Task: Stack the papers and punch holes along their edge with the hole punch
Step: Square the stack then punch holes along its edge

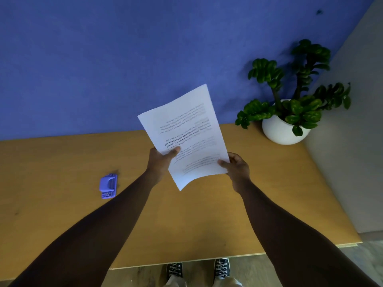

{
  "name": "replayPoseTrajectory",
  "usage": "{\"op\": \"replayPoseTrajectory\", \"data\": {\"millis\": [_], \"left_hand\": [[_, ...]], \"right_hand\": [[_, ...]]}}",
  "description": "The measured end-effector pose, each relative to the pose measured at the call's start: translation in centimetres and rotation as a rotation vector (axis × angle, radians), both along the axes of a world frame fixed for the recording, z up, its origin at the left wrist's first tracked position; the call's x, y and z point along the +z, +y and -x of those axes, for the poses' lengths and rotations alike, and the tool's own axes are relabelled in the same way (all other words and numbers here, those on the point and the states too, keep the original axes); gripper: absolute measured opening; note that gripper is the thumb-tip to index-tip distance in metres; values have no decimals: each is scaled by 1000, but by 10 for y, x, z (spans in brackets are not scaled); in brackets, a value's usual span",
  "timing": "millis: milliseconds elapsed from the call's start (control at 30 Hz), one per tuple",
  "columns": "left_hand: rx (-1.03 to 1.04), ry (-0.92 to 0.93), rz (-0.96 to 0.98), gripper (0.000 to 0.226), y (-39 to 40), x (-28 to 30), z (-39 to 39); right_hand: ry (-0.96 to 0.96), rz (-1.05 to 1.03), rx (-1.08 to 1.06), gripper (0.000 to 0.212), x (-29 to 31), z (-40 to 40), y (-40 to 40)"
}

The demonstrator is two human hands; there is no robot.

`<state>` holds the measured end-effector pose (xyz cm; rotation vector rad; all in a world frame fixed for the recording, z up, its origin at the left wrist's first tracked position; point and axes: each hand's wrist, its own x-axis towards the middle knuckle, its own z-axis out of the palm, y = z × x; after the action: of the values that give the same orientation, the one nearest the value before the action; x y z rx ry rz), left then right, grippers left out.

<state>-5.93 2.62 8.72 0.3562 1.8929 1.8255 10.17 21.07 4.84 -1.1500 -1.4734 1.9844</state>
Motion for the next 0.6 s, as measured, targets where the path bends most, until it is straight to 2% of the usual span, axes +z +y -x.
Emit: {"op": "replayPoseTrajectory", "data": {"millis": [100,267,400,600], "left_hand": [[-60,68,57,22,-2,3,1],[-106,154,103,22,0,-1,-7],[-28,144,134,26,-3,-13,-18],[-45,119,200,29,-15,-31,-27]], "right_hand": [[-99,-123,58,29,-1,3,-2],[-160,-212,115,25,-3,6,-7],[-209,-253,136,27,-6,6,-9],[-276,-354,197,26,-15,-2,-12]]}}
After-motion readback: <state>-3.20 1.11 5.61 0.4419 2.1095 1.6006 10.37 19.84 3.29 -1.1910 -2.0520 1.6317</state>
